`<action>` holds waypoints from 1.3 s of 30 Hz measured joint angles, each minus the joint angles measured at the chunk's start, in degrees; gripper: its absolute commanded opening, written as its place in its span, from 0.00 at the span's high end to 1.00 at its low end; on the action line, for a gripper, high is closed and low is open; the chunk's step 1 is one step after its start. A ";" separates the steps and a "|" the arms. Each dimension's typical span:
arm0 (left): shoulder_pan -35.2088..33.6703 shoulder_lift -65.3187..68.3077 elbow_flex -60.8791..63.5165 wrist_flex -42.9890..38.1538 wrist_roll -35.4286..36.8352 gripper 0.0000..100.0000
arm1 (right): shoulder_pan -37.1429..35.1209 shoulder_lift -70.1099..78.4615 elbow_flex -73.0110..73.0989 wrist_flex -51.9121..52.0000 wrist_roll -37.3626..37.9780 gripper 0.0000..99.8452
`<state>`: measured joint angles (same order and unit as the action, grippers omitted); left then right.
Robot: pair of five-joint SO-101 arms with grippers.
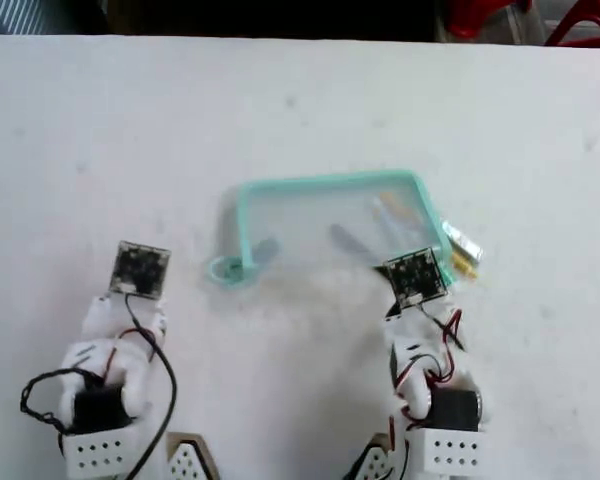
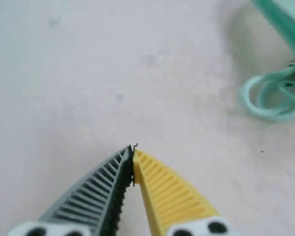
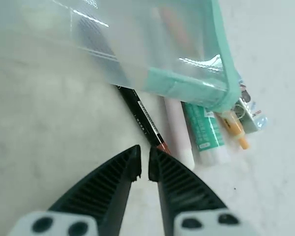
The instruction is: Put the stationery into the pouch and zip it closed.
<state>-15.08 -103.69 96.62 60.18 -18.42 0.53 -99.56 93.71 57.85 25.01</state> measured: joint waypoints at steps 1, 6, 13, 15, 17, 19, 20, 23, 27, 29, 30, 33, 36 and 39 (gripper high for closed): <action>-1.85 0.00 0.00 -0.35 0.09 0.98 | 0.00 0.00 0.00 0.00 0.00 0.96; -8.18 0.00 0.00 -0.88 2.55 0.98 | 0.00 0.00 0.00 0.00 0.00 0.96; -7.56 0.00 0.00 -0.88 3.52 0.98 | -0.70 0.00 0.79 0.00 0.00 0.96; -7.12 0.00 0.00 -0.88 3.52 0.98 | -0.70 0.00 0.79 0.00 0.00 0.96; -6.95 0.00 0.00 -0.88 3.52 0.98 | -0.62 0.00 0.79 0.00 0.00 0.96; -6.95 0.00 0.00 -0.88 3.52 0.98 | -0.62 0.00 0.79 0.00 0.00 0.96; -6.95 0.00 0.00 -0.88 3.52 0.98 | -0.62 0.00 0.79 0.00 0.00 0.96; -6.95 0.00 0.00 -0.88 3.52 0.98 | -0.62 0.00 0.88 0.00 0.00 0.96; -6.95 0.00 0.00 -0.88 3.52 0.98 | -1.58 0.09 -0.62 0.00 0.00 0.96; -6.95 0.00 0.00 -0.88 3.52 0.98 | -4.75 0.00 -4.40 1.14 0.00 0.94; -6.95 0.00 0.00 -0.88 3.52 0.98 | -6.86 0.00 -6.51 2.11 0.00 0.91; -6.95 0.00 0.00 -0.88 3.52 0.98 | -15.82 0.00 -12.57 4.40 0.00 0.85; -6.95 0.00 0.00 -0.88 3.52 0.98 | -25.67 1.67 -16.79 5.98 0.00 0.84; -6.95 0.00 0.00 -0.88 3.52 0.98 | -32.35 6.95 -19.60 7.65 2.55 0.84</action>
<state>-22.02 -103.69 96.62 59.30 -14.90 -31.82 -92.62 74.11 65.49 27.56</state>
